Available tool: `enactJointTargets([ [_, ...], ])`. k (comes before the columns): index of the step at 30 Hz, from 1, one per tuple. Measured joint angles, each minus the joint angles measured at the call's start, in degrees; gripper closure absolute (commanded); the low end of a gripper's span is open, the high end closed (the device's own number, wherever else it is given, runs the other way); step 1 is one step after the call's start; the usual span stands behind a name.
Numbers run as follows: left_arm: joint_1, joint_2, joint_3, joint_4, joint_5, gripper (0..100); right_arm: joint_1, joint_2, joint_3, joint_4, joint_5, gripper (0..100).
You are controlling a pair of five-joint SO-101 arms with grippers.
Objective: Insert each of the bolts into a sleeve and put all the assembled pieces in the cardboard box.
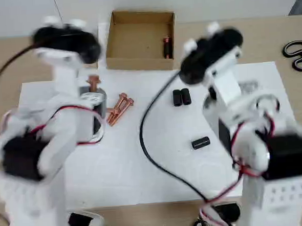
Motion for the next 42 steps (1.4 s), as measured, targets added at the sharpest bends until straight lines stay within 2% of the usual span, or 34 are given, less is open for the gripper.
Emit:
enactJointTargets([
  [3, 0.0, -3.2, 3.4, -3.9, 2.5, 100, -0.2, -8.4, 11.3, -4.4, -4.7, 99.5],
  [8, 0.1, -5.3, 11.1, -10.7, 6.5, 100, -0.2, -20.4, 32.8, -18.6, -8.6, 99.5],
  [16, 0.1, -9.0, 22.7, -21.6, 9.8, 100, -1.7, -31.6, 59.3, -35.5, -15.3, 99.5],
  [24, 0.4, -15.0, 34.1, -30.9, 9.8, 100, -8.0, -43.9, 71.7, -43.3, -16.9, 99.5],
  [34, 0.5, -21.8, 47.3, -44.7, 10.7, 100, -9.1, -61.5, 84.8, -46.3, -16.9, 99.5],
  [37, 0.5, -22.0, 48.8, -47.7, 13.5, 100, -12.4, -62.2, 88.0, -47.3, -17.3, 99.5],
  [42, 2.6, -22.0, 53.3, -53.8, 15.5, 100, -16.6, -62.4, 88.8, -49.7, -22.6, 99.5],
])
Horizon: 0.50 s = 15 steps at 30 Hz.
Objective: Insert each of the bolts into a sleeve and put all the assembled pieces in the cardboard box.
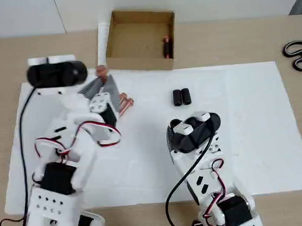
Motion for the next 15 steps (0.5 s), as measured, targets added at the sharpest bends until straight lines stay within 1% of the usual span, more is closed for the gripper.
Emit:
enactJointTargets([
  [5, 5.5, 0.0, 4.0, -6.6, 0.0, 100, -1.8, 0.0, 0.0, -0.1, -1.1, 99.5],
  [12, 8.1, 0.1, 9.1, -12.8, 0.0, 100, -5.2, 0.0, 0.0, -0.1, -2.8, 99.5],
  [15, 8.8, 0.1, 10.5, -13.9, 0.0, 100, -5.8, 0.1, 0.0, -0.1, -2.8, 99.5],
])
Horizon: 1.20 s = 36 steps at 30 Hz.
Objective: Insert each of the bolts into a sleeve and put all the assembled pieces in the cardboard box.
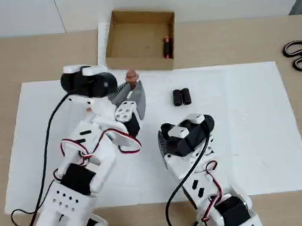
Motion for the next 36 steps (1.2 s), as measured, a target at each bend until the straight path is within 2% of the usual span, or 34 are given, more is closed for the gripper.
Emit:
enactJointTargets([
  [3, 0.1, 0.0, 0.7, -0.1, 0.0, 100, -0.6, 0.0, 0.0, -0.1, 0.0, 99.5],
  [10, 5.1, 0.0, 1.2, -0.1, 0.4, 100, -0.6, 0.0, 0.2, -2.6, 0.0, 99.5],
  [36, 6.9, 0.0, 1.2, -0.1, 2.0, 100, -1.4, 0.0, 1.1, -2.6, 0.0, 99.5],
])
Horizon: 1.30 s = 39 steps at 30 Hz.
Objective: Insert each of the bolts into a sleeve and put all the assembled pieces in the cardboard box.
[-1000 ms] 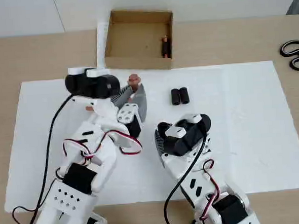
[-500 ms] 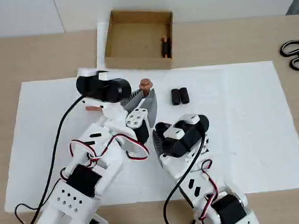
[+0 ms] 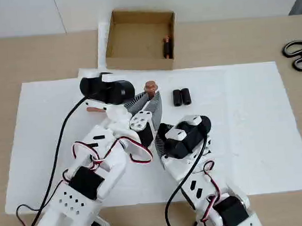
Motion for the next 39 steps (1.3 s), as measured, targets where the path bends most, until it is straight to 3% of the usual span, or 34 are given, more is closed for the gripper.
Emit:
enactJointTargets([
  [39, 3.1, -0.2, 0.0, 4.0, 1.1, 100, -0.1, -0.1, 0.0, 0.0, 0.0, 99.5],
])
